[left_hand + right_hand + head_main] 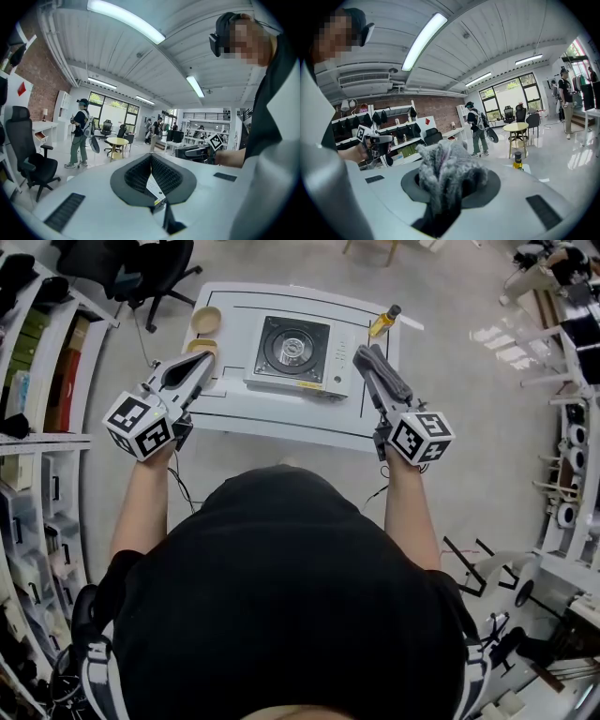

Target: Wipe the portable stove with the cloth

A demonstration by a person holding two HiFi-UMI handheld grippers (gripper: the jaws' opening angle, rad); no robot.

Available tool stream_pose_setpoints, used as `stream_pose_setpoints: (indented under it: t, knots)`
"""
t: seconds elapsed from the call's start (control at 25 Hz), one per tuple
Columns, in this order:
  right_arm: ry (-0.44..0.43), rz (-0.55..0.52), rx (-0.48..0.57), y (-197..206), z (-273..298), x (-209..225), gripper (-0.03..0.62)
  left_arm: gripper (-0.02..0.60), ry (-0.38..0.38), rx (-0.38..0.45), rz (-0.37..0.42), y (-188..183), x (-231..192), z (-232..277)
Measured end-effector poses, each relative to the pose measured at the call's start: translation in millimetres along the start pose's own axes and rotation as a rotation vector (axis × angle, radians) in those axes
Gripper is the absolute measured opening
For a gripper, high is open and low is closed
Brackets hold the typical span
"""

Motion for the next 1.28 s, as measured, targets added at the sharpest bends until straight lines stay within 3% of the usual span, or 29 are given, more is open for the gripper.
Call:
stream_pose_setpoints:
  t: [0.68, 1.04, 1.28]
  knots:
    - [-0.035, 0.007, -0.035, 8.8, 13.9, 39.2, 0.117, 0.023, -0.028, -0.025, 0.006, 1.2, 1.5, 31.8]
    - [-0.01, -0.031, -0.075, 13.5, 35.8, 39.1, 0.117, 0.023, -0.002, -0.041, -0.011, 13.7, -23.1, 47.0]
    - [0.032, -0.057, -0.167, 37.1, 65.8, 50.4, 0.117, 0.023, 0.014, -0.052, -0.036, 18.1, -59.1, 63.5]
Point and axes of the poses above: the fingertips, and each gripper's own axes: z forward along the fingers, x to its right, y out of its underside, the point moved 5 cm from there along -z, backward along the fingers, and after that the axes turned 1 degree about y, right-handed, at the moved point
